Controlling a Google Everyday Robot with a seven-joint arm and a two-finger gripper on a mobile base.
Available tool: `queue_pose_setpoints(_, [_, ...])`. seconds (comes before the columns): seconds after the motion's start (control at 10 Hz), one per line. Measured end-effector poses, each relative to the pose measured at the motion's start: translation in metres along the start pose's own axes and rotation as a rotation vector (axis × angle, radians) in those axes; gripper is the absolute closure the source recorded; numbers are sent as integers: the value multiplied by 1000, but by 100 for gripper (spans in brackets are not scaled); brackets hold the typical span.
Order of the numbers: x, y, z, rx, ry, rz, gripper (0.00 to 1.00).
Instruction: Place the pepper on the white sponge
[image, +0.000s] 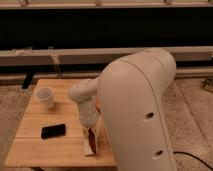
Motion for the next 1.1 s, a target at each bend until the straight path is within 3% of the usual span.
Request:
queue_pose_setpoints(0.4, [-4,0,6,-16,38,-24,35])
queue_pose_setpoints(1.1, [0,18,2,-98,44,-166,36])
